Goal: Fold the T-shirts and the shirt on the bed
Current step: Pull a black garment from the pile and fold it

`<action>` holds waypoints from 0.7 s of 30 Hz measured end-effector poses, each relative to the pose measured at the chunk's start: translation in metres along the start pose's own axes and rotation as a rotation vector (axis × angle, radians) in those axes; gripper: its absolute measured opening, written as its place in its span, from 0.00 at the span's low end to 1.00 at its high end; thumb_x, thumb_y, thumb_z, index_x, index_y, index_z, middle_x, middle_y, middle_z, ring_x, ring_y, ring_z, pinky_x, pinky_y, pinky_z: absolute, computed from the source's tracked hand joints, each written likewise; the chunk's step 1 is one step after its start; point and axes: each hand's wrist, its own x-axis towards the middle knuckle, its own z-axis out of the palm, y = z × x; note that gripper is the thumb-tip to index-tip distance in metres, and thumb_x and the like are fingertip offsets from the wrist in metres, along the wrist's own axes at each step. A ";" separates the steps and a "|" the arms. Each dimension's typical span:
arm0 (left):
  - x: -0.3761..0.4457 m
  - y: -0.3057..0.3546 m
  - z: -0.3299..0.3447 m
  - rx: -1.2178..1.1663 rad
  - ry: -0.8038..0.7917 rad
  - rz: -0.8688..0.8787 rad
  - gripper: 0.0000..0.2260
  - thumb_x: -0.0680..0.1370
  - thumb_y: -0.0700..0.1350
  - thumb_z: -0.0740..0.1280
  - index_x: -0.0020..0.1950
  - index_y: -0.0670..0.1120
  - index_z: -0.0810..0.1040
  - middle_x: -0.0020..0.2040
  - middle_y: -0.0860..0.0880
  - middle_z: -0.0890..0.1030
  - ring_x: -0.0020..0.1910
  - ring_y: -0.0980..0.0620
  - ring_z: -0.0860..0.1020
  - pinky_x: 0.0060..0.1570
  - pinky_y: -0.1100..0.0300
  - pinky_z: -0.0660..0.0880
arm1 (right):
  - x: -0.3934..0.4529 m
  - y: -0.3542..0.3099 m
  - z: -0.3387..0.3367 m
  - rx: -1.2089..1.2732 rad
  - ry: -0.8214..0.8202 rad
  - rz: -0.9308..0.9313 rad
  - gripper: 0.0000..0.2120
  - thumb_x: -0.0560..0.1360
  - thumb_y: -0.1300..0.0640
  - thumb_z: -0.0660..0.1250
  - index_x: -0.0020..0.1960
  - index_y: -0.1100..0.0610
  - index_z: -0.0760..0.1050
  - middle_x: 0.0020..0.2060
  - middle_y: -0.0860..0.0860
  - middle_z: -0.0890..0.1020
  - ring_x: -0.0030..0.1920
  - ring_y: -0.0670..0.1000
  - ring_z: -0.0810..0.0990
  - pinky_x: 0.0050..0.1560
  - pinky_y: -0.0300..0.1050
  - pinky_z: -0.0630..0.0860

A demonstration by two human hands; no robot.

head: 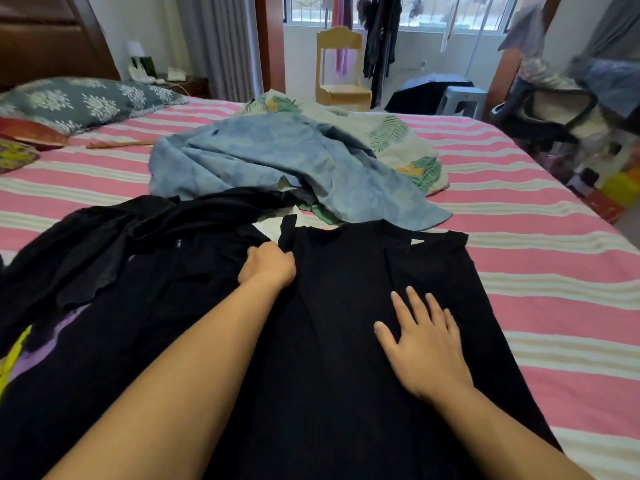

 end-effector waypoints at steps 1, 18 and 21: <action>0.000 -0.002 -0.003 -0.155 0.027 -0.009 0.17 0.80 0.53 0.62 0.61 0.43 0.79 0.61 0.42 0.79 0.55 0.39 0.79 0.51 0.50 0.75 | 0.000 0.000 0.001 0.004 0.004 0.000 0.34 0.80 0.32 0.42 0.82 0.44 0.46 0.82 0.45 0.45 0.81 0.51 0.39 0.80 0.54 0.39; -0.101 -0.108 -0.100 -0.676 -0.158 -0.230 0.11 0.80 0.49 0.70 0.46 0.41 0.80 0.44 0.44 0.83 0.41 0.48 0.80 0.39 0.59 0.76 | 0.004 -0.005 -0.013 -0.014 -0.155 0.031 0.34 0.80 0.32 0.43 0.82 0.44 0.44 0.82 0.46 0.43 0.81 0.54 0.41 0.80 0.56 0.41; -0.094 -0.106 -0.088 -0.469 -0.087 -0.200 0.26 0.71 0.60 0.72 0.54 0.38 0.81 0.53 0.40 0.83 0.46 0.42 0.82 0.48 0.53 0.81 | 0.005 -0.005 -0.017 -0.024 -0.191 0.040 0.34 0.80 0.32 0.43 0.82 0.44 0.44 0.82 0.46 0.43 0.81 0.54 0.40 0.80 0.56 0.41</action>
